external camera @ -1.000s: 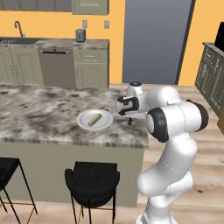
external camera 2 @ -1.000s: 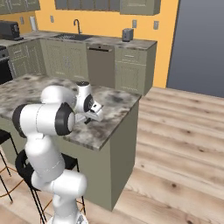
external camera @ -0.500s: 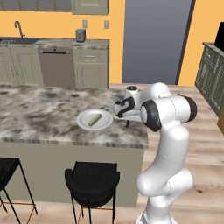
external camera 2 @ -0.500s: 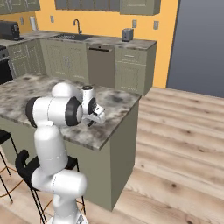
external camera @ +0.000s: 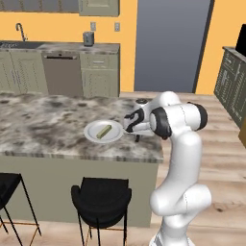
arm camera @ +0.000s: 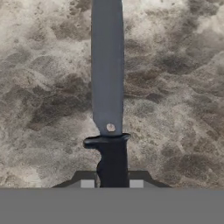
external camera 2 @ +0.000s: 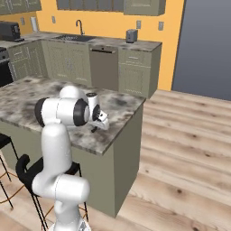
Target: Retrieve the butter from the fridge and place it on a plate on the dining table. Then retrieve the butter knife by the fridge and place it near the plate.
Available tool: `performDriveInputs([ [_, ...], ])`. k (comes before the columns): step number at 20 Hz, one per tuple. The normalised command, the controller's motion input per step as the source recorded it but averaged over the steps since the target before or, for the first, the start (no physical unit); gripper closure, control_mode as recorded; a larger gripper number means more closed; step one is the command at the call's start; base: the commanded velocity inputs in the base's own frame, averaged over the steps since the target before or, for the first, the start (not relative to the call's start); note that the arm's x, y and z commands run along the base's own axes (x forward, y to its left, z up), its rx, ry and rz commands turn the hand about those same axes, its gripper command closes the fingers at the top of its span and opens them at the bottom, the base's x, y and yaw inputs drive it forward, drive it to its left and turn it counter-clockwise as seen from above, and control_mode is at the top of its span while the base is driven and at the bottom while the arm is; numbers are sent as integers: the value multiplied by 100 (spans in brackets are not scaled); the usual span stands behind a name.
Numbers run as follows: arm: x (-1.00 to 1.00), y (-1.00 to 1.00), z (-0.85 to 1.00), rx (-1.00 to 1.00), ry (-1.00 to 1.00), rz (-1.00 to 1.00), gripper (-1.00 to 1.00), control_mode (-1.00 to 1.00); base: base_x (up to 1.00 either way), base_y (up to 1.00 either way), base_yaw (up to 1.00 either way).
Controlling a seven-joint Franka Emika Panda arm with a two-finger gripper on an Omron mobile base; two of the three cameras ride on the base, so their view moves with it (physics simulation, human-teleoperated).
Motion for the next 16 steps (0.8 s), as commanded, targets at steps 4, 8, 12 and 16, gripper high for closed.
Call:
performDriveInputs([
  [4, 30, 9, -20, 1, 0, 0, 100, -100, 0, 0, 0],
  [8, 33, 11, -19, 0, 0, 0, 100, -100, 0, 0, 0],
  [12, 27, 6, -17, 1, 0, 0, -100, -100, 0, 0, 0],
  [16, 20, 0, -12, 1, 0, 0, -100, -100, 0, 0, 0],
])
